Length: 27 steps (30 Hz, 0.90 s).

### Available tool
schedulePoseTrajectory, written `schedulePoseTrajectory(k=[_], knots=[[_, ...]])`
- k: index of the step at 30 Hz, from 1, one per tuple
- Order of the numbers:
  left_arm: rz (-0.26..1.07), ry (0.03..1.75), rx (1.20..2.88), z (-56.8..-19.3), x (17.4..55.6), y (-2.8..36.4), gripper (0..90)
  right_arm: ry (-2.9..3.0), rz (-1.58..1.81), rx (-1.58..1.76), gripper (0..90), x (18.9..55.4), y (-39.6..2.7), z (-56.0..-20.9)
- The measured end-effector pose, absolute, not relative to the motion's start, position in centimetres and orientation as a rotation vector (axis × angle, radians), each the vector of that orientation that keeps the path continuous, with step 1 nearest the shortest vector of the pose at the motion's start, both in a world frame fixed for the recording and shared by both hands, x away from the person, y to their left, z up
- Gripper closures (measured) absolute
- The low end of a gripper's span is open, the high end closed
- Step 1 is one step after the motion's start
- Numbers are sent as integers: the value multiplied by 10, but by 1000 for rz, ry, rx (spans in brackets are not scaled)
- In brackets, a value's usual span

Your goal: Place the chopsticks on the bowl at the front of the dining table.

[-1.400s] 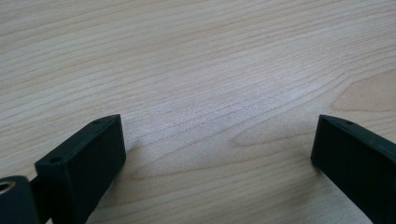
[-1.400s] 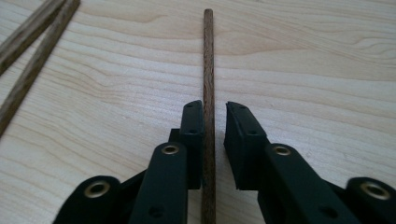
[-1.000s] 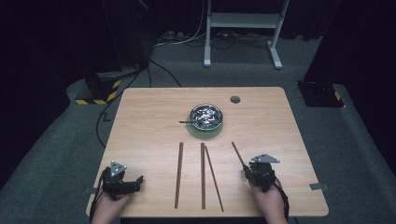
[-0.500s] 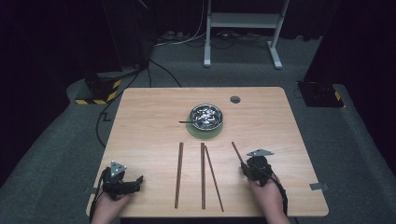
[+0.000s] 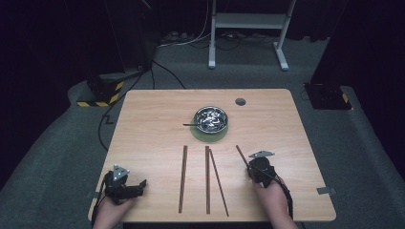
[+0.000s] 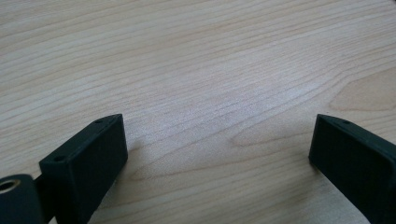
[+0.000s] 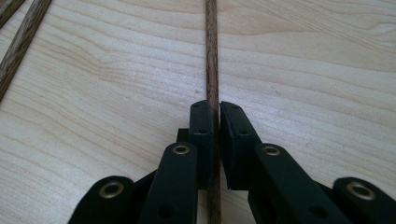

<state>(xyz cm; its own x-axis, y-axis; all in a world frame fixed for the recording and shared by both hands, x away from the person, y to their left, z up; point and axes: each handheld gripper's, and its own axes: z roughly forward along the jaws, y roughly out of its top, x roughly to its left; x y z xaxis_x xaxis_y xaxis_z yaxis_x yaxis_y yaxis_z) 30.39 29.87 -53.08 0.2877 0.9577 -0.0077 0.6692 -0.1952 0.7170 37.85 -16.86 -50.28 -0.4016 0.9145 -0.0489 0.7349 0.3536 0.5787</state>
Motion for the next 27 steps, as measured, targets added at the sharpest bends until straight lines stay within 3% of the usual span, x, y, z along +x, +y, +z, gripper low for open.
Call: schedulePoseTrajectory(k=[27], knots=[[601,1441,1946,-531,304,298,54,2191,842,1341,839,384,-158,-455]])
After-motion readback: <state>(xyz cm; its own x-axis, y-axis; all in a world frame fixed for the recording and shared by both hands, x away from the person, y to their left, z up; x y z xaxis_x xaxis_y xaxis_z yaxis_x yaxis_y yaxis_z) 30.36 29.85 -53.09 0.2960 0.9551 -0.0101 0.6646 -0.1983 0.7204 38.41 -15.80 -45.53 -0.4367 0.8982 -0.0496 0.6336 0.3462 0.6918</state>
